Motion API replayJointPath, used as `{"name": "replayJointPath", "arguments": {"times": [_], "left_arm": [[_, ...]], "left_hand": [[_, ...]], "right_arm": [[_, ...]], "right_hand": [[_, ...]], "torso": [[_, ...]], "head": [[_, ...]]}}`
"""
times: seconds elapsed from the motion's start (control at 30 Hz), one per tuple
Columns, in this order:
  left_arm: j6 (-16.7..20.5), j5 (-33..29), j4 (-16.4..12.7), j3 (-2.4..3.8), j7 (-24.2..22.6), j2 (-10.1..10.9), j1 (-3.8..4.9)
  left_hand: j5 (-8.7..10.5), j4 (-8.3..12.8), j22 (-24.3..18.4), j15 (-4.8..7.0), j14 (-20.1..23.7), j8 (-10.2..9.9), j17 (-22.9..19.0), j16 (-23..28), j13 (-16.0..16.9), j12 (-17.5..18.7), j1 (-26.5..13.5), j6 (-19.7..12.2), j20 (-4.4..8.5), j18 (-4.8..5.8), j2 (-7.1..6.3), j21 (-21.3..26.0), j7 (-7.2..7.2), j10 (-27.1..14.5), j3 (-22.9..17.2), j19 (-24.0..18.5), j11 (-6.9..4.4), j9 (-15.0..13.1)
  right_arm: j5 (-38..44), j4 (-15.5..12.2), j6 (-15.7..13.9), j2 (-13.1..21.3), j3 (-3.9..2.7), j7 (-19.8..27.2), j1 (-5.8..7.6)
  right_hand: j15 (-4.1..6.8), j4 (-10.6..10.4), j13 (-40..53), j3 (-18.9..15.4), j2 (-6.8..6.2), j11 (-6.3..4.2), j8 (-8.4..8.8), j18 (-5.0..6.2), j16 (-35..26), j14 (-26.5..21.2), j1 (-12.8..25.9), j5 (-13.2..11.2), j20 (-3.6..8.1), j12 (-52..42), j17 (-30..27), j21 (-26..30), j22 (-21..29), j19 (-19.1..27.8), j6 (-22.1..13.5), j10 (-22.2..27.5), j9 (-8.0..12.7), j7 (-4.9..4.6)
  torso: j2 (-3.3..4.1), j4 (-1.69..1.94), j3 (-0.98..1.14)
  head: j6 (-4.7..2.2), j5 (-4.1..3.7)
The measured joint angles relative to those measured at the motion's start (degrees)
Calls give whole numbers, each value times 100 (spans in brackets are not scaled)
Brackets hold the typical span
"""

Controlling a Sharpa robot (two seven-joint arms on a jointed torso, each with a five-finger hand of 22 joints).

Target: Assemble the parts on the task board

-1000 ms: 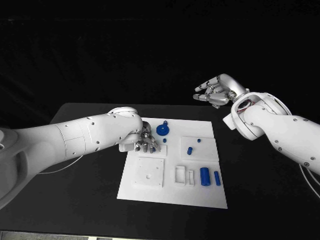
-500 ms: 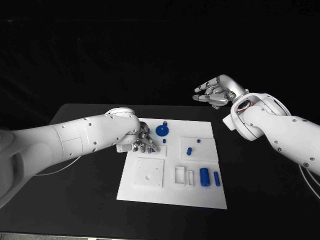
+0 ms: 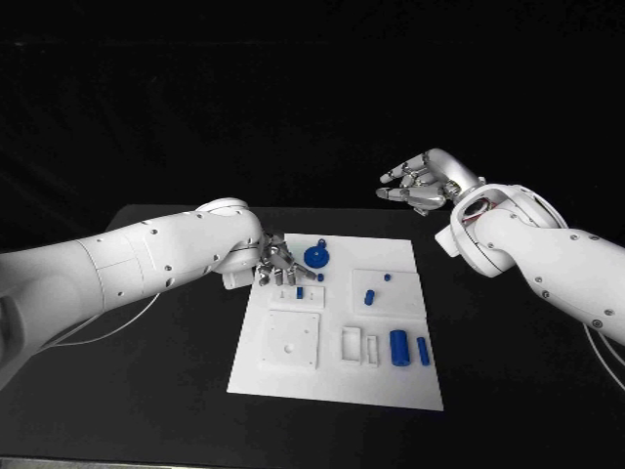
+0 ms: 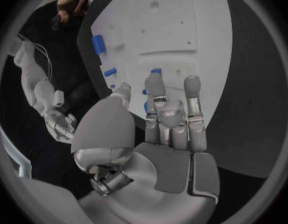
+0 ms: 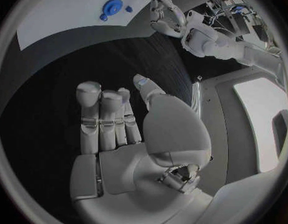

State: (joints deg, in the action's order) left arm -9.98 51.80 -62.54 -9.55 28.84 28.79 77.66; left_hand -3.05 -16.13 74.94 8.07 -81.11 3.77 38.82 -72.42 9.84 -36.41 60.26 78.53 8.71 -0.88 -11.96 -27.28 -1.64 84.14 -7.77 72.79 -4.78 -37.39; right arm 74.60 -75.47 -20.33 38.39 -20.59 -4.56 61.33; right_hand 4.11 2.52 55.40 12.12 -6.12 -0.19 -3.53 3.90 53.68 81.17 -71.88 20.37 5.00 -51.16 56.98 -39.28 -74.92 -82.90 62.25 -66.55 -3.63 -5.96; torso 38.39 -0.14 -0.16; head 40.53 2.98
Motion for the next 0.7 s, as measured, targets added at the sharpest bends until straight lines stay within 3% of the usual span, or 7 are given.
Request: {"name": "replayJointPath", "arguments": {"times": [0.03,0.13,0.2,0.43,0.47,0.53,0.7], "left_arm": [[26,-36,17,35,0,12,25],[83,-118,122,91,0,18,92],[108,-160,249,112,0,0,132],[135,-261,881,140,-4,-201,212],[133,-272,978,141,-15,-241,218],[125,-293,1170,144,-43,-322,225],[89,-335,1614,144,-143,-526,231]], "left_hand": [[0,37,1,0,41,0,-78,45,-7,36,62,-88,0,0,61,0,24,-10,-37,0,10,94],[-861,477,1,11,70,0,-161,99,52,157,278,-217,21,0,354,0,47,-21,-59,21,21,278],[-943,780,1,2,79,0,-210,132,198,290,140,-245,21,0,489,0,63,-21,-14,21,21,417],[-865,937,0,-79,243,0,-498,315,424,828,65,-708,-21,1,564,106,205,-19,-17,-47,145,687],[-865,972,0,-115,279,0,-539,348,413,945,44,-1152,-52,0,605,136,323,-10,0,-78,179,918],[-865,1227,0,-189,326,69,-592,387,323,1253,17,-1405,-145,-48,779,252,448,-16,143,-103,263,2233],[-865,1352,-1,-195,331,149,-605,387,343,1308,17,-1468,-165,-47,898,312,500,-19,215,-83,266,2848]], "right_arm": [[0,1,0,0,0,0,0],[0,2,0,1,0,0,-1],[0,4,0,1,0,-1,-1],[-1,6,-1,0,0,-3,-2],[-1,4,-1,0,0,-3,-2],[-1,-1,0,0,0,-3,-2],[-1,-25,0,2,0,-4,-2]], "right_hand": [[0,0,0,0,0,0,0,0,0,0,0,0,0,0,0,0,0,0,0,0,0,0],[0,0,-2,0,0,0,0,0,0,0,0,31,0,0,0,0,0,0,-20,0,0,20],[0,0,-5,0,0,0,0,0,0,0,0,32,0,0,0,0,0,0,-21,0,0,19],[0,0,-5,0,0,0,0,0,0,0,0,32,0,-1,0,0,0,0,-31,0,0,10],[0,0,-5,0,0,0,0,0,0,0,0,32,0,-1,0,0,1,0,-39,0,0,2],[0,0,-5,0,0,0,0,0,0,0,0,32,0,-1,0,0,1,0,-51,0,0,-9],[0,0,-5,0,0,0,0,0,0,0,0,32,0,-1,1,0,1,0,-51,0,0,-9]], "torso": [[0,-2,0],[3,-6,0],[6,-8,0],[16,-18,1],[18,-19,0],[24,-22,-3],[46,-37,-10]], "head": [[-1,5],[-4,26],[-10,32],[-34,25],[-39,22],[-49,19],[-81,18]]}}
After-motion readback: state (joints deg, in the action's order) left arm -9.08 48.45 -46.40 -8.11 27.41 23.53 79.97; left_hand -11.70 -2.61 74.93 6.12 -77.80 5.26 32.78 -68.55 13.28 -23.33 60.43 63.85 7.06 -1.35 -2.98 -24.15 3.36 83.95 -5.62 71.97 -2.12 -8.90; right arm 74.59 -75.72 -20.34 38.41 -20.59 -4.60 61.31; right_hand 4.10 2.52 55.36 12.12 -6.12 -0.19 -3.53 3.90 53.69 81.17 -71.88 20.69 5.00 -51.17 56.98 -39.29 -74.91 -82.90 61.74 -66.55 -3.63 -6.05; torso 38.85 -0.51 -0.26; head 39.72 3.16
